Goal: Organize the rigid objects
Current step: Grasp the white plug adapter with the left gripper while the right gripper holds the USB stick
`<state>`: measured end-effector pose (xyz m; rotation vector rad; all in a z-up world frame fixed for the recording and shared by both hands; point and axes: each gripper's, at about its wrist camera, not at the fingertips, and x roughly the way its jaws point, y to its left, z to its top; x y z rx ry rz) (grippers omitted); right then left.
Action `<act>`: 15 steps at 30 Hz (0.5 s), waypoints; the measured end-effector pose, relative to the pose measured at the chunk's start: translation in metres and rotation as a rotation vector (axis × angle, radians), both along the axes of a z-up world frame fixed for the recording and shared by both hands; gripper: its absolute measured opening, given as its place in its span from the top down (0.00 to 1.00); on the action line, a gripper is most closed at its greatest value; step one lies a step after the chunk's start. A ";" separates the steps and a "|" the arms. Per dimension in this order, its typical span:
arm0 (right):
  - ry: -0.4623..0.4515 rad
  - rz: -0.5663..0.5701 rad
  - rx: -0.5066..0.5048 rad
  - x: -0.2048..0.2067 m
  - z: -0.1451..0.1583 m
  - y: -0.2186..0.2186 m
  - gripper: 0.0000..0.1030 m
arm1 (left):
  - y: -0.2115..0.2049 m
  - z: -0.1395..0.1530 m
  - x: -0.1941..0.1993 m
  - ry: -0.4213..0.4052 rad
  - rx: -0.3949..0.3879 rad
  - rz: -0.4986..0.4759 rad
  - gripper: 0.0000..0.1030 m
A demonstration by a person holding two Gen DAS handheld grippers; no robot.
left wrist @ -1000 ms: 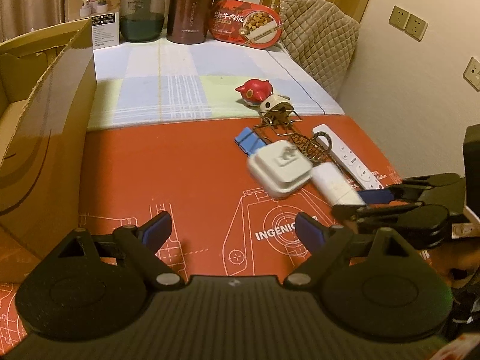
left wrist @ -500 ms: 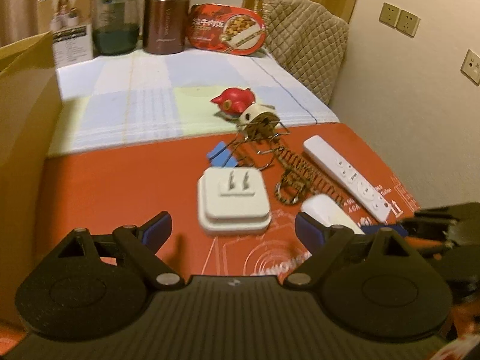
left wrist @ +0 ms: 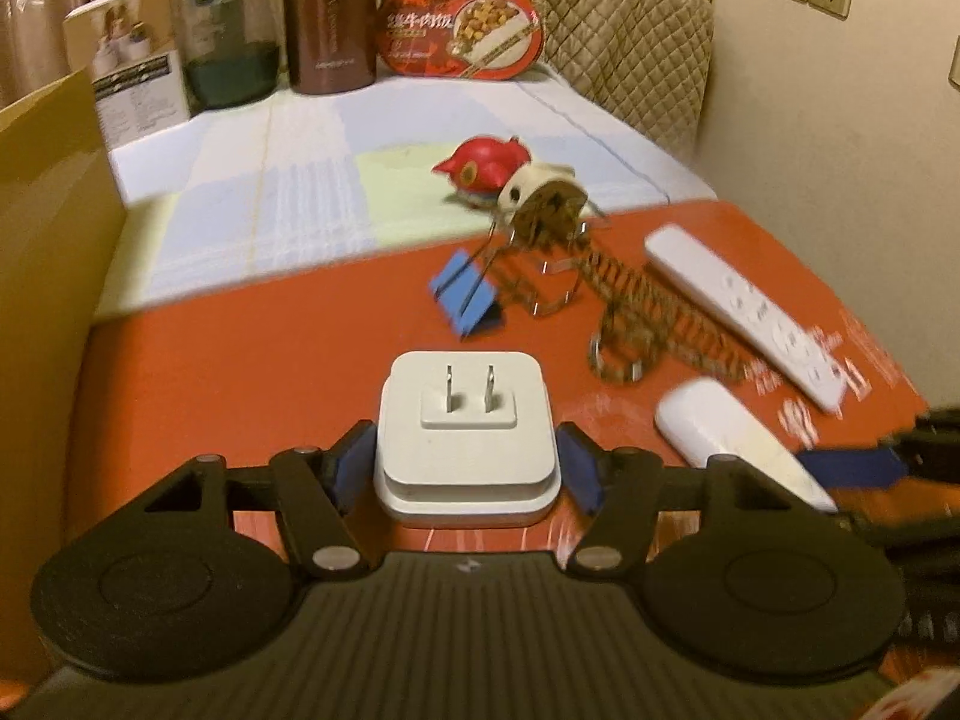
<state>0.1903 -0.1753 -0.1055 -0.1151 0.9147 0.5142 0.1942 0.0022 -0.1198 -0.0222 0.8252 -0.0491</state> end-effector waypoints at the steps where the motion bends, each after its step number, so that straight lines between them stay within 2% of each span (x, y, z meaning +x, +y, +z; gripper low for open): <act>1: -0.002 0.001 0.003 -0.004 0.000 0.001 0.64 | 0.002 0.001 -0.009 0.006 0.004 0.000 0.41; 4: -0.012 0.012 0.013 -0.014 -0.001 0.005 0.63 | 0.010 0.002 -0.040 0.014 0.006 0.008 0.41; 7: -0.043 0.035 0.000 -0.018 -0.004 0.012 0.55 | 0.017 0.002 -0.060 0.010 0.009 0.019 0.41; 9: -0.067 0.056 -0.021 -0.018 -0.006 0.018 0.50 | 0.021 0.001 -0.066 0.005 -0.002 0.029 0.41; 15: -0.092 0.051 -0.024 -0.016 -0.010 0.020 0.50 | 0.022 -0.001 -0.068 -0.023 -0.008 0.036 0.37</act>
